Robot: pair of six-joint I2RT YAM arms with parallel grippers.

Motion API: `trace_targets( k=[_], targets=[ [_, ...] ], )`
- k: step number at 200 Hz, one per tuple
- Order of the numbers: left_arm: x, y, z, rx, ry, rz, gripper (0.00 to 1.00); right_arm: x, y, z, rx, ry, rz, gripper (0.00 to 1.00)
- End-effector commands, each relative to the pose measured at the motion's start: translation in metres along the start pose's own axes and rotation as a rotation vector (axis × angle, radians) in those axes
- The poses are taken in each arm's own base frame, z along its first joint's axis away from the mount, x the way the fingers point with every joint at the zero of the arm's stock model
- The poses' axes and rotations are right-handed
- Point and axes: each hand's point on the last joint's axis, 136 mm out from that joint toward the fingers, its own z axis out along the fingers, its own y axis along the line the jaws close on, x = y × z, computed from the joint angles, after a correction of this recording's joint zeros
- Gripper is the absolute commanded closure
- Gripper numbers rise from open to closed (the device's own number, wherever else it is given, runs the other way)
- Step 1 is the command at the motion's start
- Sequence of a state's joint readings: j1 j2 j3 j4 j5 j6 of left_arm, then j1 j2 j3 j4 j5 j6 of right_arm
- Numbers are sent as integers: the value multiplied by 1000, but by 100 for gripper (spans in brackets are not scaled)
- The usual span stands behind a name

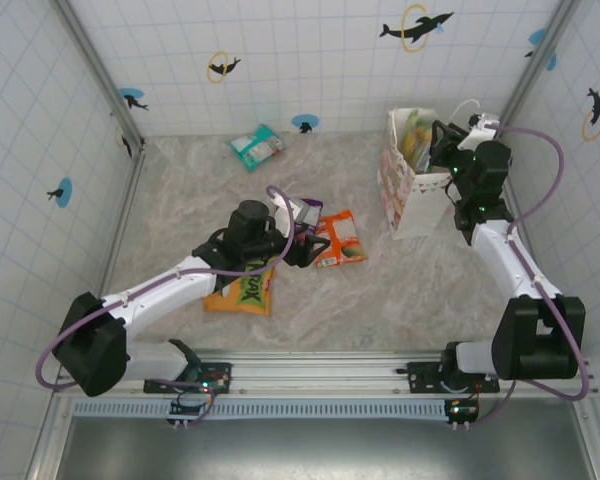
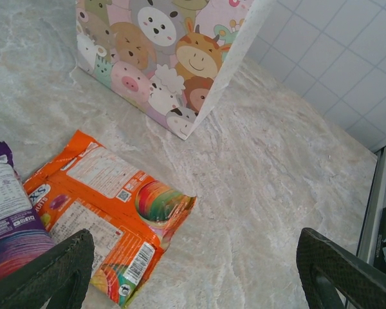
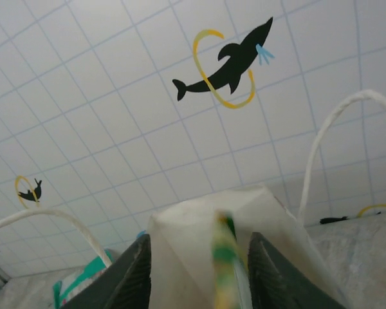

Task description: Place the snacks into the paper bag

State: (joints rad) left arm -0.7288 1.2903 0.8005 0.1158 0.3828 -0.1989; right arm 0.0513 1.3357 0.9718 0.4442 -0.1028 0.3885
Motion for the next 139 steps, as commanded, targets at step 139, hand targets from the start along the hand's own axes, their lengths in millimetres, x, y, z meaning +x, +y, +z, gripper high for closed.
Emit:
trace_targets(
  k=[139],
  targets=[
    [16, 54, 22, -117, 117, -317, 21, 82, 58, -118, -125, 206, 124, 46]
  ],
)
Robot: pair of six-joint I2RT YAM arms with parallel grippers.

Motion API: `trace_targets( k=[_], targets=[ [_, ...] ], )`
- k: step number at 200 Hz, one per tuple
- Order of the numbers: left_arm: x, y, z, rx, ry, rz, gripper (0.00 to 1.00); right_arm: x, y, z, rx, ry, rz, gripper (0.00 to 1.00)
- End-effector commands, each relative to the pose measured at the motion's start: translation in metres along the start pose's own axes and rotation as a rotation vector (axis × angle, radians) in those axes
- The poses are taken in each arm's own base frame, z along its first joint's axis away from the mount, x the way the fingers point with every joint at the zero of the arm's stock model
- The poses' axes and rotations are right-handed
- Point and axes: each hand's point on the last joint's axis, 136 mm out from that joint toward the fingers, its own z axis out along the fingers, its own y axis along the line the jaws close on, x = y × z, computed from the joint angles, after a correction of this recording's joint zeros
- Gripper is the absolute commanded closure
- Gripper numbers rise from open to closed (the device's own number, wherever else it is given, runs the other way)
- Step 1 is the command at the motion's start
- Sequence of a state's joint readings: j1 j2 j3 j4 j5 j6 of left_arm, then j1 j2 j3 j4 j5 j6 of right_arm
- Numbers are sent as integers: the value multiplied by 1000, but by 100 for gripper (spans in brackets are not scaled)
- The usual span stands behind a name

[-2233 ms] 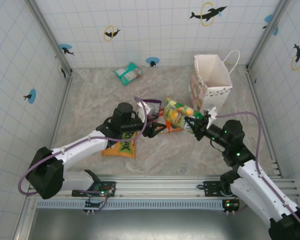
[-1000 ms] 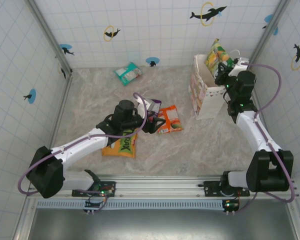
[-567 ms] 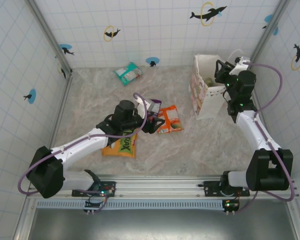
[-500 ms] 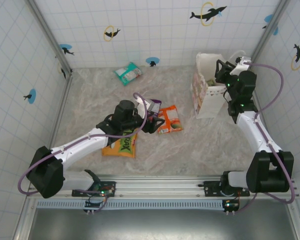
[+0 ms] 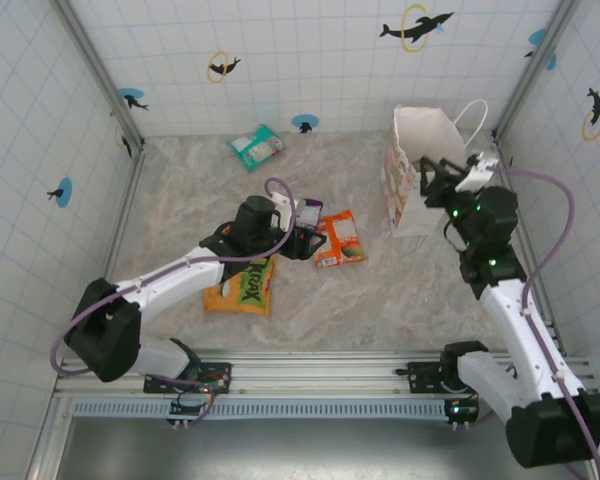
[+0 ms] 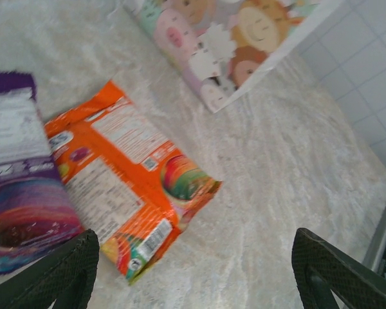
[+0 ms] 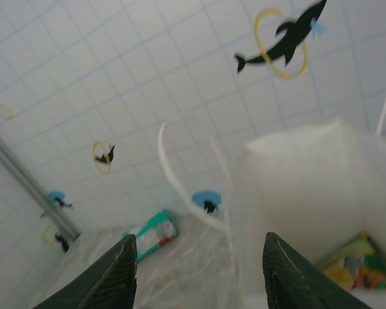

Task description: Place the snacks into the paper bag

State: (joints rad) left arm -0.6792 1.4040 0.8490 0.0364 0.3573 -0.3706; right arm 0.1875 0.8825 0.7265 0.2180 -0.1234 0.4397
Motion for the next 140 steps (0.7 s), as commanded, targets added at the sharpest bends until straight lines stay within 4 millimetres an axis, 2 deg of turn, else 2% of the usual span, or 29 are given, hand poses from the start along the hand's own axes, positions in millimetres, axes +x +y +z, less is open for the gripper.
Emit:
trace_targets(
  k=[1, 10, 14, 19, 44, 58, 93, 118, 140],
  targets=[
    [-11, 14, 7, -16, 19, -69, 20, 54, -3, -11, 12, 124, 83, 46],
    [-14, 19, 14, -33, 39, -62, 21, 68, -1, -15, 18, 148, 104, 46],
    [-9, 25, 18, -44, 64, -65, 21, 74, 0, -17, 17, 156, 113, 46],
    [-20, 24, 21, -46, 59, -52, 21, 80, 2, -19, 16, 166, 125, 45],
    [-27, 32, 46, -53, 120, -17, 22, 115, 11, -29, -4, 211, 239, 45],
    [-32, 31, 60, -28, 138, -4, 23, 141, 14, -35, -12, 244, 312, 45],
    [-35, 47, 98, -39, 193, 5, 26, 200, 16, -52, 23, 314, 414, 45],
    [-28, 62, 122, -61, 224, -20, 29, 228, 14, -63, 42, 339, 477, 44],
    [-22, 70, 139, -59, 244, -34, 30, 244, 12, -69, 51, 349, 522, 44]
  ],
)
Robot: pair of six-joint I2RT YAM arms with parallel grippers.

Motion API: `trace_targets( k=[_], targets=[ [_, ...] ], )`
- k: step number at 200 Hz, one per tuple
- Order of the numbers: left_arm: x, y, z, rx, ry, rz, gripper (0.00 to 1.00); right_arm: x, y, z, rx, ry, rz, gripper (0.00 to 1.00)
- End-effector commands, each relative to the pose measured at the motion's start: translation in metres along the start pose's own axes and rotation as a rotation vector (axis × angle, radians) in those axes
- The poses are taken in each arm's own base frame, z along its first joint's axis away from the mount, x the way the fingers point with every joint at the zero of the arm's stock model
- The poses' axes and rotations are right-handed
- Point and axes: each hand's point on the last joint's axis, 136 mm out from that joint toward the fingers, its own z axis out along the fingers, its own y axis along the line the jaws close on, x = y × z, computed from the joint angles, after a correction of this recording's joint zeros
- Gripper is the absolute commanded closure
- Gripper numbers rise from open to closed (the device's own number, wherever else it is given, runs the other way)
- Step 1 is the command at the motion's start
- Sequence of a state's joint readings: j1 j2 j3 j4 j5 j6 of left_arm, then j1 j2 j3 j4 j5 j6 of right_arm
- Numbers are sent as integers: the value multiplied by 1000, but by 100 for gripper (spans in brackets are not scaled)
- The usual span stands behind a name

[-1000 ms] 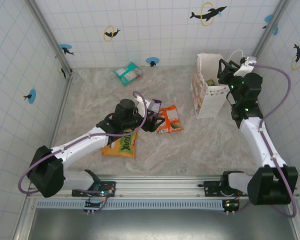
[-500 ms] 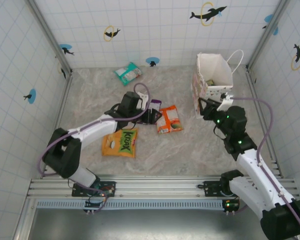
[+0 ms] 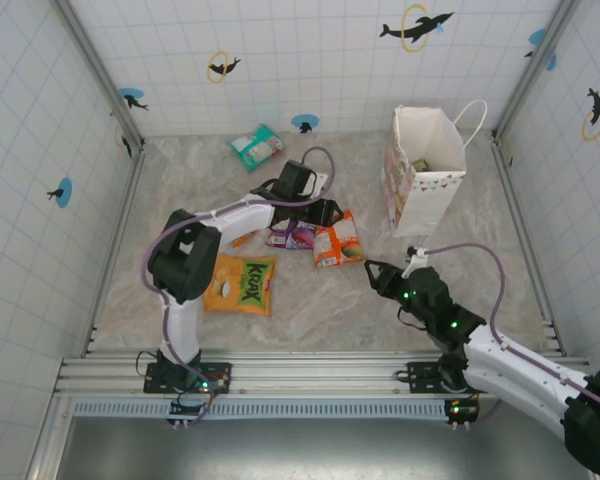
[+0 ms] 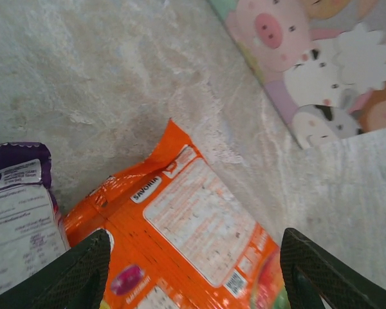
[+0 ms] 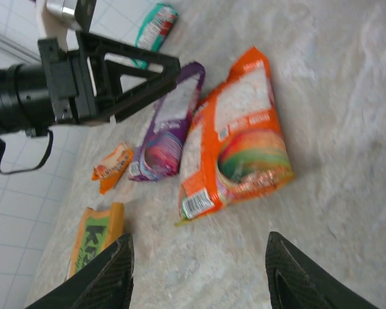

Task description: Place the snacks into the paper bag

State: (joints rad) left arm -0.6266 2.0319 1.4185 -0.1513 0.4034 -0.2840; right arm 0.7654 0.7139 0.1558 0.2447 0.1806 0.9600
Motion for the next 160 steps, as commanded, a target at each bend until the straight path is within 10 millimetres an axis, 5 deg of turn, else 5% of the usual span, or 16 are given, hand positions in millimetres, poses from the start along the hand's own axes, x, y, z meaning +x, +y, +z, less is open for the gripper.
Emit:
trace_targets(
  k=[1, 79, 160],
  targets=[
    [2, 6, 14, 3, 39, 5, 30, -8, 0, -2, -26, -97, 129, 44],
    [27, 20, 44, 5, 162, -18, 33, 23, -20, 3, 23, -4, 176, 41],
    [73, 1, 12, 76, 236, -73, 35, 26, -34, 1, 63, 24, 163, 38]
  ],
)
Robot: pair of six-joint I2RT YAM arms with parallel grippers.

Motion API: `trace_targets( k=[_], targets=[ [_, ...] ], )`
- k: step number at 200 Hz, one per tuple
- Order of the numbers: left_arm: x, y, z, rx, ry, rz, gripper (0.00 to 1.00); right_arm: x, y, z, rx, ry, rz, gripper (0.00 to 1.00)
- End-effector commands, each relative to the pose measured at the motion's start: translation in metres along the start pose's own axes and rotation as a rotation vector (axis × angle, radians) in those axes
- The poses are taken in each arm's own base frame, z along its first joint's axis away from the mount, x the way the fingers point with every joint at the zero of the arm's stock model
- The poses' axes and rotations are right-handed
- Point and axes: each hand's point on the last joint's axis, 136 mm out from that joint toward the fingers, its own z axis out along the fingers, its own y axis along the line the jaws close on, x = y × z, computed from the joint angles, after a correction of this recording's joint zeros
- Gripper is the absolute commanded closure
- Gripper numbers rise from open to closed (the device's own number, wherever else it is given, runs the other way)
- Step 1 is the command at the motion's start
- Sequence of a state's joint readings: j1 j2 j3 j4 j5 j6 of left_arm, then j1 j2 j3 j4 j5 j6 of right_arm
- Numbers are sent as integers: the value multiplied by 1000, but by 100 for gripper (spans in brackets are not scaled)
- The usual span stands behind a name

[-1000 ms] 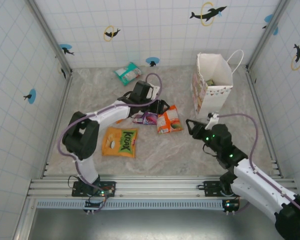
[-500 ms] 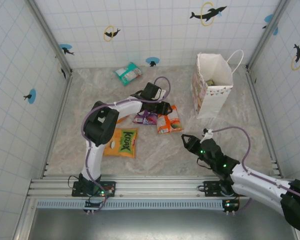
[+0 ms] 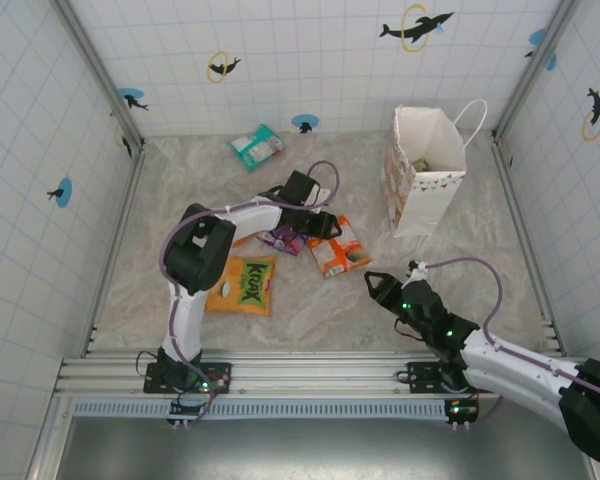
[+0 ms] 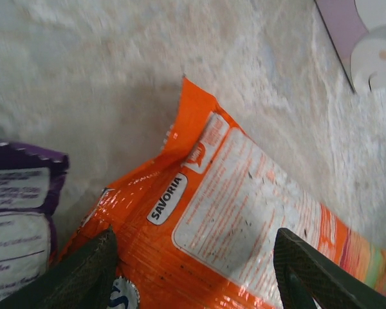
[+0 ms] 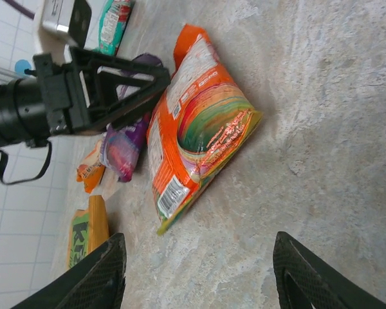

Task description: Place the snacks into the paper bag

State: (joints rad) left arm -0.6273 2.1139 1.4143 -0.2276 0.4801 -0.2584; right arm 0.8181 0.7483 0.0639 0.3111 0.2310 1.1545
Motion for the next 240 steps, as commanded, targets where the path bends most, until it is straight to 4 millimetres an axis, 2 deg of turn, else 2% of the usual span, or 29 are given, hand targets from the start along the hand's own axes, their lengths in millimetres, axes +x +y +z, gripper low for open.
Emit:
trace_targets(
  k=[1, 26, 53, 88, 123, 155, 190, 240],
  targets=[
    [27, -9, -8, 42, 74, -28, 35, -2, -7, -1, 13, -1, 1, 38],
    [43, -20, -9, 76, 105, -29, 36, 0, -10, -1, 13, 23, 7, 37],
    [55, -47, -10, 166, 121, -47, 37, 5, -11, 1, 6, 52, 19, 37],
    [47, -60, -23, 187, 73, -40, 37, 8, -14, 5, 16, 67, 21, 36],
    [31, -43, -28, 84, 22, -34, 35, -1, -30, 5, 52, 21, 56, 37],
    [38, -33, -19, 63, 44, -52, 37, -14, -46, 2, 70, -17, 81, 37],
    [49, -25, -9, 58, 75, -73, 43, -19, -38, 2, -29, 1, 114, 37],
    [54, -20, -2, 57, 86, -89, 52, -15, -45, 7, -15, 44, 131, 39]
  ],
)
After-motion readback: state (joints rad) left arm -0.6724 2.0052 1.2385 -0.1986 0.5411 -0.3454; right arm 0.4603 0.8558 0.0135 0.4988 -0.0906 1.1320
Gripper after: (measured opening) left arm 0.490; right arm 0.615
